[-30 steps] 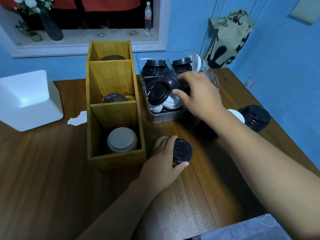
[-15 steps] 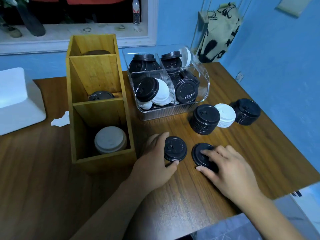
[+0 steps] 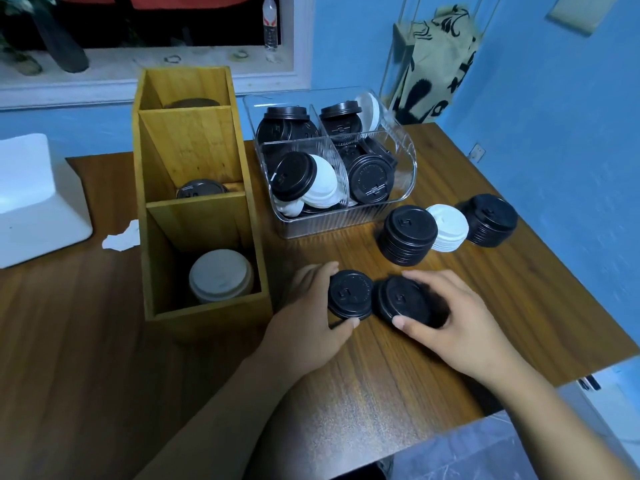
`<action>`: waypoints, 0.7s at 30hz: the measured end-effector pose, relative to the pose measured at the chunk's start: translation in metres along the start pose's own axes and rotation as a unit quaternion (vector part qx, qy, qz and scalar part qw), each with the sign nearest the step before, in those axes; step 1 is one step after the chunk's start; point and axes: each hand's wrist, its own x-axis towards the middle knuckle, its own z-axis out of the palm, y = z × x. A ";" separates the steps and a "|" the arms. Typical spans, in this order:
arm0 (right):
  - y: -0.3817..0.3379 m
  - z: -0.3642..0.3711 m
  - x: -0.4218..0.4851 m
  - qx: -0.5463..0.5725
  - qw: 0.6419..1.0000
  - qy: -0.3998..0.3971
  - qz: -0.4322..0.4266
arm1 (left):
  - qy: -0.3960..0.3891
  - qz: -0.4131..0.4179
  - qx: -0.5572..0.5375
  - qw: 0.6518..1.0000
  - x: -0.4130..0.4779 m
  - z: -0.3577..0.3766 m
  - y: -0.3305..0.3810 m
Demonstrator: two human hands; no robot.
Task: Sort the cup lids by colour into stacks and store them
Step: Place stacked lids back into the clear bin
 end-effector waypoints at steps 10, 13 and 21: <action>-0.037 0.044 0.024 -0.037 0.999 -0.016 -0.037 | -0.008 -0.002 -0.008 1.000 0.000 0.001 -0.003; -0.035 0.045 0.026 -0.023 0.999 -0.021 -0.031 | -0.006 0.004 0.002 1.000 0.000 0.000 -0.003; -0.035 0.055 0.027 -0.016 1.000 -0.005 -0.019 | -0.004 0.042 0.030 0.999 0.000 -0.001 -0.001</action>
